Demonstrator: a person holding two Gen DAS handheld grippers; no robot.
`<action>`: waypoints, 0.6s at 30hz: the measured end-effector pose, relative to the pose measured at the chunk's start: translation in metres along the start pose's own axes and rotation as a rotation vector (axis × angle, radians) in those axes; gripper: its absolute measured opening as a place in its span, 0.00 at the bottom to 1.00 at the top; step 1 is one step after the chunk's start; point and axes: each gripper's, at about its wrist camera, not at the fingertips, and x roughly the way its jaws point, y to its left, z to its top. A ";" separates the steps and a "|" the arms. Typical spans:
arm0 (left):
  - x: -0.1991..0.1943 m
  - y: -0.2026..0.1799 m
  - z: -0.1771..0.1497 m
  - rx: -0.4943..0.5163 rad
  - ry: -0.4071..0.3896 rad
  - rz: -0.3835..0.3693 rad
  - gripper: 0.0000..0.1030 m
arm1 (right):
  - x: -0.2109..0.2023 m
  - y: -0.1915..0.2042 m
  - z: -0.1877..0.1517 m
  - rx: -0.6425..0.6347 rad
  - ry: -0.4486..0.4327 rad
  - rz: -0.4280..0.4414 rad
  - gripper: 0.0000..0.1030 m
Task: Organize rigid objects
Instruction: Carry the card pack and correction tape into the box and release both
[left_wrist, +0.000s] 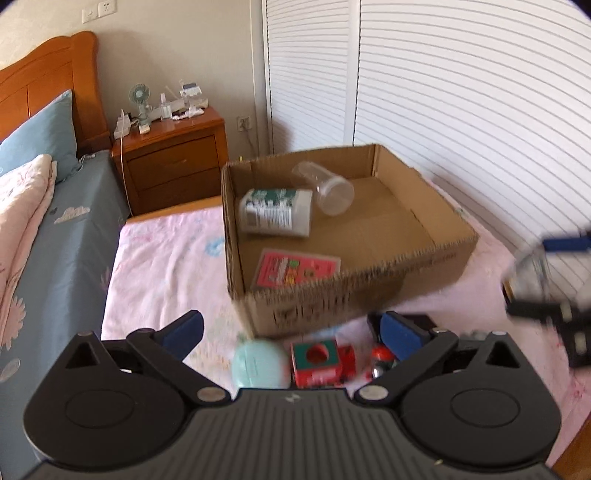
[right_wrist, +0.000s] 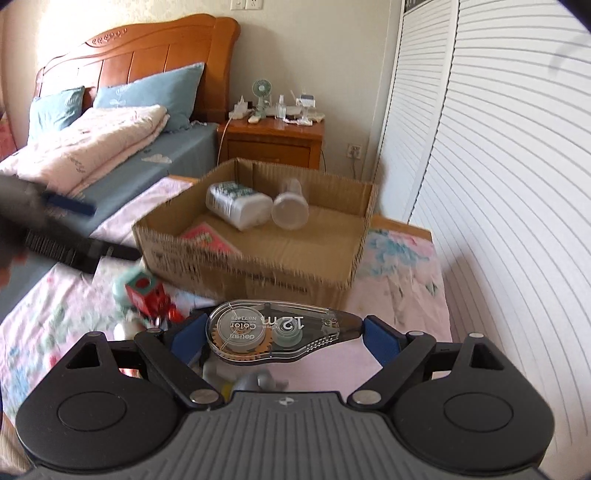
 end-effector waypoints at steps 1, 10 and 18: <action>-0.001 0.000 -0.003 -0.005 0.003 0.004 0.99 | 0.002 0.000 0.005 0.000 -0.005 0.003 0.90; -0.011 -0.006 -0.020 -0.019 -0.023 0.008 0.99 | 0.042 -0.004 0.054 0.027 0.011 0.006 0.90; -0.017 -0.007 -0.024 -0.009 -0.039 -0.005 0.99 | 0.095 -0.005 0.072 0.093 0.098 -0.042 0.90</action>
